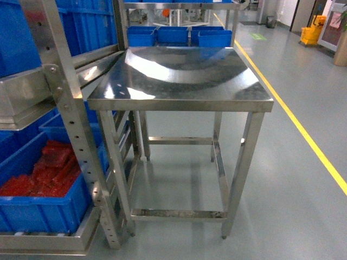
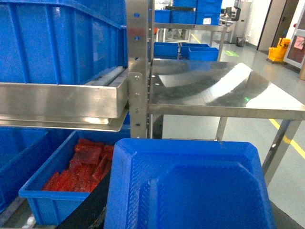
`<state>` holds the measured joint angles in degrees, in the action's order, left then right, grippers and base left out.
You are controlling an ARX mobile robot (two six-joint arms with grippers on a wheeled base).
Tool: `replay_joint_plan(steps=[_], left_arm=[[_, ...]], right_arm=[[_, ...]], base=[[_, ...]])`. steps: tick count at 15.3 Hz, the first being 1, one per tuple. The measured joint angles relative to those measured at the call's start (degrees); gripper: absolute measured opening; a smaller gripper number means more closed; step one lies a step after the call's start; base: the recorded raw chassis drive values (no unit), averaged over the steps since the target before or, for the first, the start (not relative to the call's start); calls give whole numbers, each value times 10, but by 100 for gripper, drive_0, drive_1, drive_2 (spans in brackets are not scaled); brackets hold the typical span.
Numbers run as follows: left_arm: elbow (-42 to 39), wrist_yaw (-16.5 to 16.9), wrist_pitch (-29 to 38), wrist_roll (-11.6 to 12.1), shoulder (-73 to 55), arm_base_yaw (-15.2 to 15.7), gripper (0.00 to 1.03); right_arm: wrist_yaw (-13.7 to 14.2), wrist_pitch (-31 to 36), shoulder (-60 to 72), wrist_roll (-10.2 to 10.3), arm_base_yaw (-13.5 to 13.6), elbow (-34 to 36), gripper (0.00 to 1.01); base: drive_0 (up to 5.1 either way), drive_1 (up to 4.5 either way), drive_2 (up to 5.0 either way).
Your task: Sort blue parts and orange caps into right shelf containers
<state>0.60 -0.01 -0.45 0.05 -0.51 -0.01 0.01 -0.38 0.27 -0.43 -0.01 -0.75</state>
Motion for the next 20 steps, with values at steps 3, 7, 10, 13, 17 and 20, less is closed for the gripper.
replay_joint_plan(steps=[3,7,10,13,17,20], left_arm=[[0,0,0,0,0,0,43],[0,0,1,0,0,0,43],[0,0,1,0,0,0,43],[0,0,1,0,0,0,43],[0,0,1,0,0,0,43],[0,0,2,0,0,0,43]], right_arm=[[0,0,0,0,0,0,44],[0,2,0,0,0,0,44],[0,1,0,0,0,0,44],[0,0,0,0,0,0,44],[0,3,0,0,0,0,44],[0,0,0,0,0,0,44]], base=[[-4,428,-436],[-4,428,-436],[-505,240,240],[-509,237,237],[-497,249,249],[-508,237,237]])
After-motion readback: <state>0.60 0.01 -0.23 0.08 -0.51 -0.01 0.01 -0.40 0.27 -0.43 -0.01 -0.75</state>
